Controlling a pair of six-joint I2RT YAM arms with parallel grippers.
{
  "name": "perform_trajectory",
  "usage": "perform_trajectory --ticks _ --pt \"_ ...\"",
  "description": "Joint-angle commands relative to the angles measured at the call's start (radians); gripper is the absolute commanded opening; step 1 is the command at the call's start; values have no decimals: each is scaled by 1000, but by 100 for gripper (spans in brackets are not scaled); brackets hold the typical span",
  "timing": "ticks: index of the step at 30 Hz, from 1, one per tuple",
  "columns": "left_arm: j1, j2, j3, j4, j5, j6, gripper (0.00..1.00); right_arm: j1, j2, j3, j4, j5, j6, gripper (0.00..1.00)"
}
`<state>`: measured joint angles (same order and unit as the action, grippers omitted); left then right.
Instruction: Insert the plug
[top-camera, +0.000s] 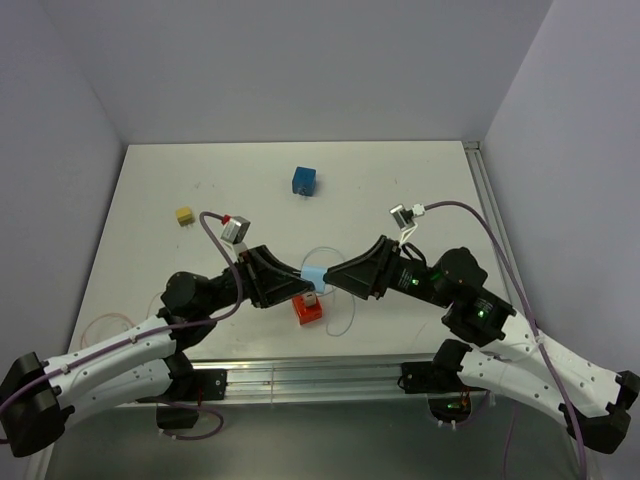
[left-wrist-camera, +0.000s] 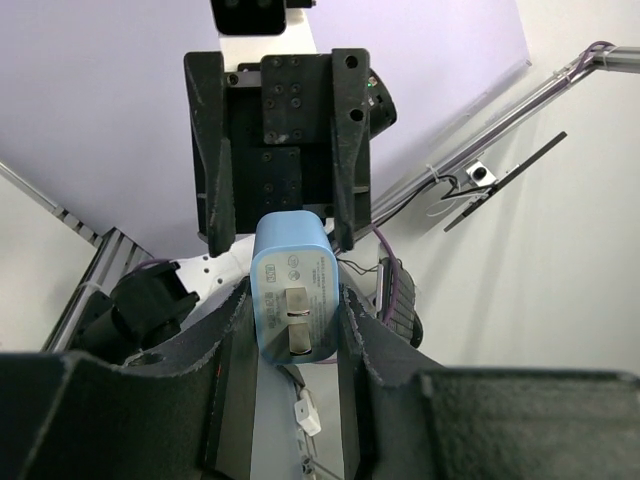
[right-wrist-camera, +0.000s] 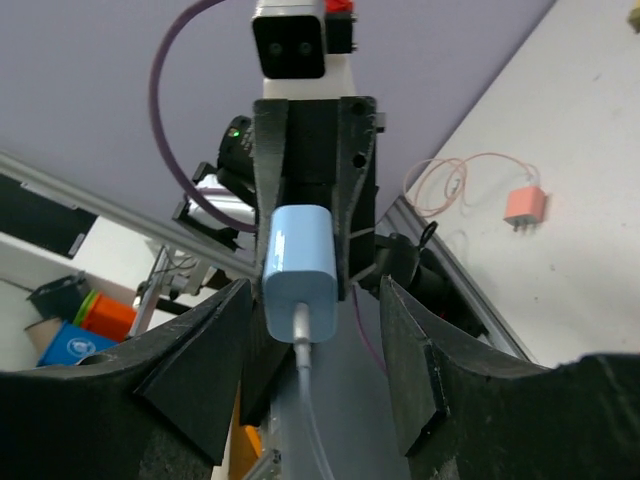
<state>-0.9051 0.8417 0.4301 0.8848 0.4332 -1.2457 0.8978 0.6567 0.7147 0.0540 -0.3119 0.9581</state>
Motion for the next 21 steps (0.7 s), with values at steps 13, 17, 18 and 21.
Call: perform_trajectory --ticks 13,17,18,21 --pt "-20 40 35 37 -13 3 0 7 61 0 129 -96 36 46" --pt "-21 40 41 22 -24 15 0 9 70 2 115 -93 31 11" --pt "-23 42 44 14 -24 22 0 10 67 5 92 -87 27 0" --pt "-21 22 59 -93 -34 55 26 9 38 25 15 -33 -5 0"
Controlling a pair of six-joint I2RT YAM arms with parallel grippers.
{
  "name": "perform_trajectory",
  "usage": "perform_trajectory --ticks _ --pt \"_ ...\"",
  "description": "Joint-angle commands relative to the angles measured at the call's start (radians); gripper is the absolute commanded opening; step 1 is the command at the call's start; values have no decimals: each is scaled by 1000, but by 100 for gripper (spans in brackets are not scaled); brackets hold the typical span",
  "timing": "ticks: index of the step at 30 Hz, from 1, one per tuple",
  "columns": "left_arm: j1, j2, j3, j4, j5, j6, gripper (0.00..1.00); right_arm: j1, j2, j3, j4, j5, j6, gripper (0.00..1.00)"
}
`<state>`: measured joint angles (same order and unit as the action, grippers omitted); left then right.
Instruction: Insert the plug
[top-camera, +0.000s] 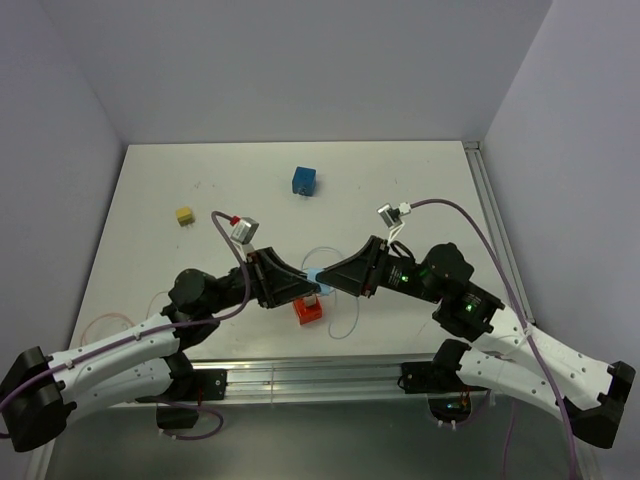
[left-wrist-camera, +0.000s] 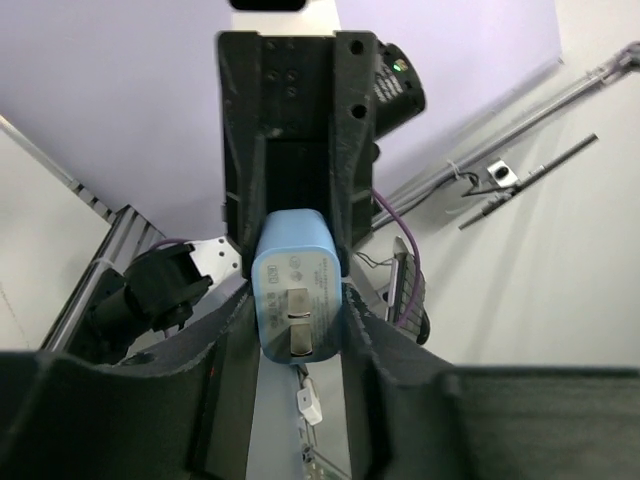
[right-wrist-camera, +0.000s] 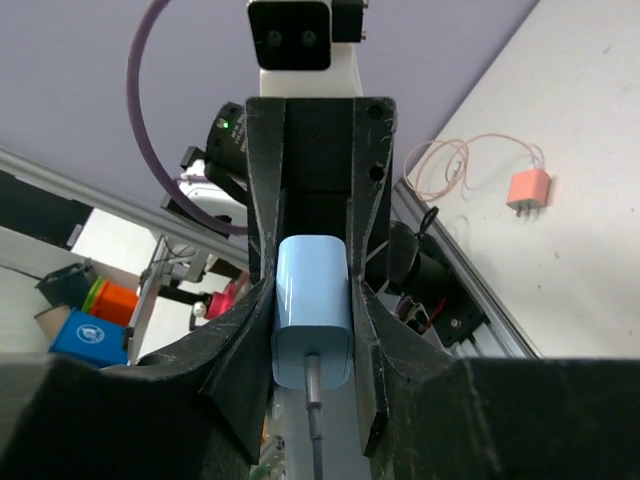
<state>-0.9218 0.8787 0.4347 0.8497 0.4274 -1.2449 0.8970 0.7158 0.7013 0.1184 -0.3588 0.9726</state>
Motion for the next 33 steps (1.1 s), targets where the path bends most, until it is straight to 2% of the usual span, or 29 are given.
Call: perform_trajectory --ticks 1,3,4,8,16,19,20,21,22,23,24,25,27,33 --pt "-5 -29 52 -82 -59 61 41 10 -30 41 -60 23 -29 0" --pt "-5 -81 29 -162 -90 81 67 0 -47 59 -104 37 -41 0" --pt "-5 -96 21 -193 -114 88 69 -3 -49 66 -111 34 -54 0" --pt "-5 -144 13 -267 -127 124 64 -10 -42 82 -138 3 -74 0" --pt "-5 -60 21 -160 -33 87 55 -10 -15 92 -79 -38 -69 0" --pt "-5 -17 12 -82 -1 44 48 -12 2 104 -85 -40 -75 0" --pt "-5 -8 10 -57 8 35 40 -12 7 107 -89 -40 -75 0" --pt "-5 14 10 -40 29 29 11 -10 8 110 -91 -40 -80 0" --pt "-5 22 16 -34 34 21 0 -10 10 112 -92 -40 -83 0" --pt "-5 26 18 -28 36 22 0 -10 11 113 -109 -37 -84 2" --pt "-5 23 16 -28 34 22 0 -10 11 121 -111 -35 -92 11" --pt "-5 16 13 -38 13 28 0 -12 13 122 -138 -35 -95 38" --pt "-5 -19 13 -93 -18 48 0 -12 8 119 -172 -37 -106 55" --pt "-5 -70 4 -110 -82 78 0 -12 -32 58 -137 -43 -77 57"
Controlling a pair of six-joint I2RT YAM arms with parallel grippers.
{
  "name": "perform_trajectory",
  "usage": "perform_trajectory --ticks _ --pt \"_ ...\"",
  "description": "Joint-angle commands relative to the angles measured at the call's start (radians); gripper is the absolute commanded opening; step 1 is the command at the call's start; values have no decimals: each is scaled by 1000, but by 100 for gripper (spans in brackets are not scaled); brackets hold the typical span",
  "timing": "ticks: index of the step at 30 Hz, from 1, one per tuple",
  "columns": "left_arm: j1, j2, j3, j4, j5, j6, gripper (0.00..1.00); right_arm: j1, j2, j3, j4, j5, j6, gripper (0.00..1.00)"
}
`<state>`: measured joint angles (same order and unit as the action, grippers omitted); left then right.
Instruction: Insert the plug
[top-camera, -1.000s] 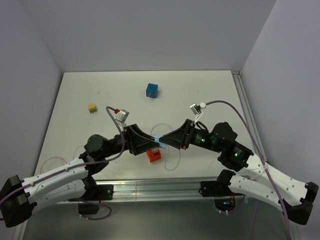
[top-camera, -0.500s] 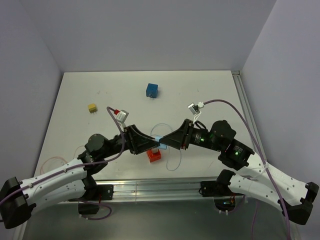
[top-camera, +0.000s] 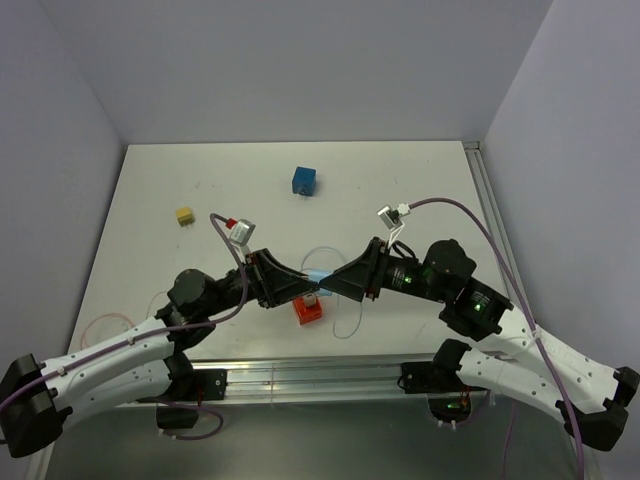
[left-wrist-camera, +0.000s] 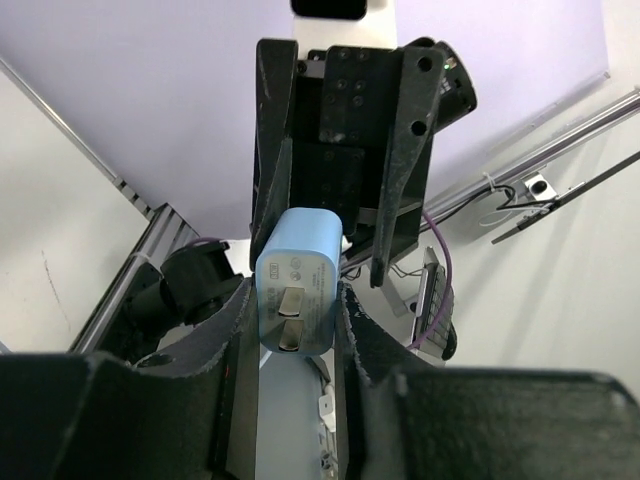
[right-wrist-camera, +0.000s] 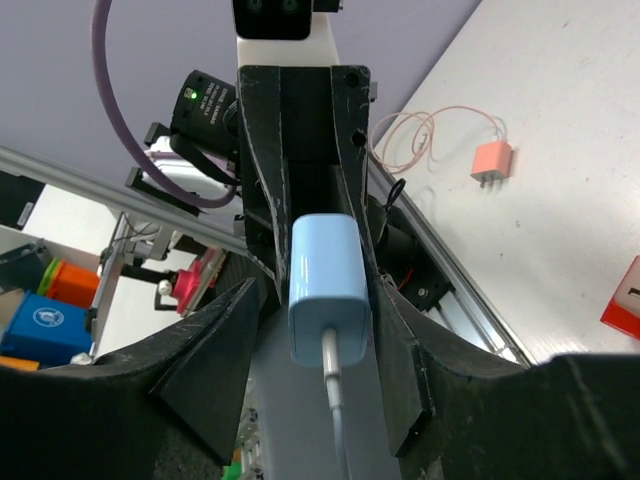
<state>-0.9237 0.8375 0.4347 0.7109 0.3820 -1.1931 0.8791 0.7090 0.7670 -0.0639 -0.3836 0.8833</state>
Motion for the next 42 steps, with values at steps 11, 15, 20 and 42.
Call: perform_trajectory --ticks 11,15,20,42 --pt "-3 11 -10 111 -20 -14 0 6 24 -8 107 -49 31 8" --pt "-3 -24 70 -133 -54 105 36 8 17 28 -3 33 -1 0" --pt "-3 -161 147 -668 -331 263 96 -23 -34 144 -425 361 -64 0" --pt "-382 90 -14 -688 -838 467 97 -178 -105 180 -734 640 -233 0"
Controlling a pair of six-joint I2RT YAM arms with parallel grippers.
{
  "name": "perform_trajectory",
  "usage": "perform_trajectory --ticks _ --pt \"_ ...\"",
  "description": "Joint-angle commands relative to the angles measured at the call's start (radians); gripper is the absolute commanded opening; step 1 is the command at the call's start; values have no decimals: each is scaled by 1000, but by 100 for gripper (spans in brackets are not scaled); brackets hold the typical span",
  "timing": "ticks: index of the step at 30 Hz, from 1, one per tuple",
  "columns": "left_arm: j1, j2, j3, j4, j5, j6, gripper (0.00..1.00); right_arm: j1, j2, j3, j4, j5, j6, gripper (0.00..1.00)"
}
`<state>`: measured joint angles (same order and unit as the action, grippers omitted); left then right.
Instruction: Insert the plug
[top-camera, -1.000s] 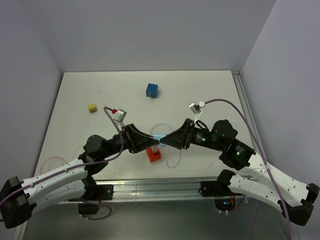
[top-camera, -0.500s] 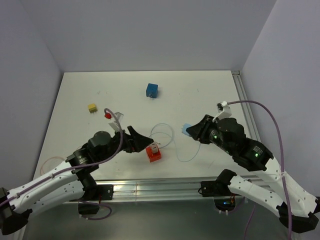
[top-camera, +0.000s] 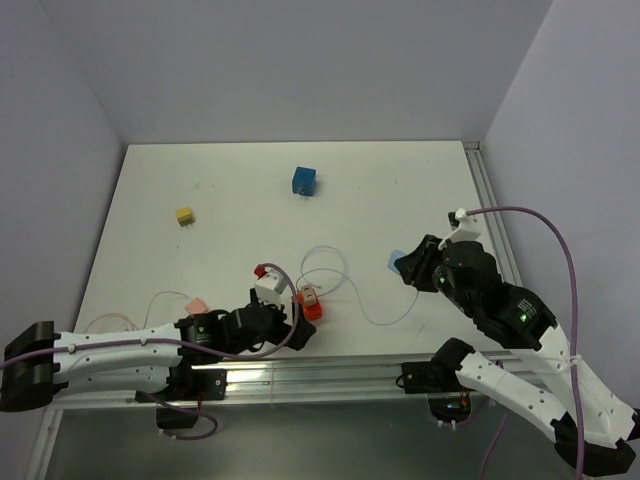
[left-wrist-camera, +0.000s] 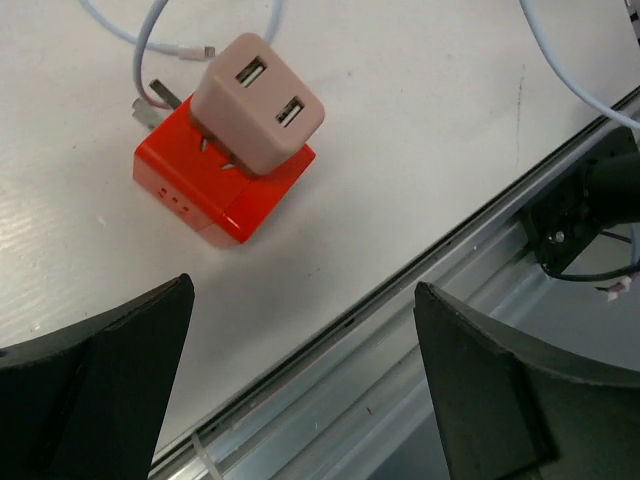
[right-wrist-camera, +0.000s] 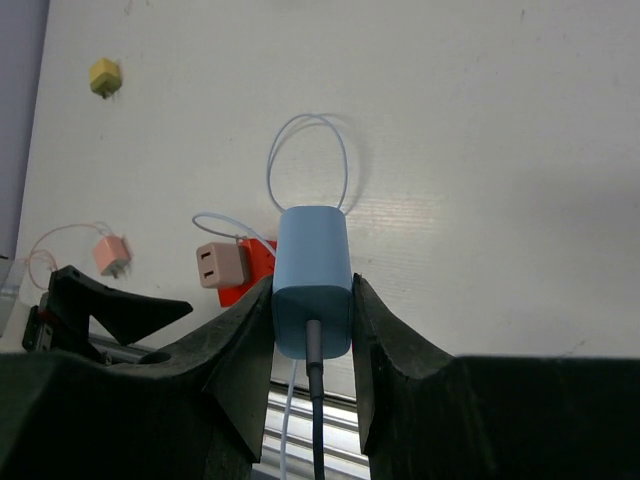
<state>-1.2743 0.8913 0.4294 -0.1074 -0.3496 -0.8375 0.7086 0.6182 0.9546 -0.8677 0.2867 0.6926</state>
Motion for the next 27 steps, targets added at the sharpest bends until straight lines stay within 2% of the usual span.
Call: perform_trajectory --ticks 1,10,17,23,27 --pt "-36 87 -3 135 -112 126 97 -6 -17 -17 78 -43 -50 0" --pt "-46 380 153 54 -203 238 98 -8 -44 -30 98 -83 -79 0" --pt "-33 431 190 129 -206 360 98 -9 -55 -45 102 -92 -87 0" --pt "32 471 201 155 -200 406 98 -9 -58 -56 113 -106 -91 0" --pt "41 515 226 143 -253 417 98 -8 -57 -59 114 -109 -93 0"
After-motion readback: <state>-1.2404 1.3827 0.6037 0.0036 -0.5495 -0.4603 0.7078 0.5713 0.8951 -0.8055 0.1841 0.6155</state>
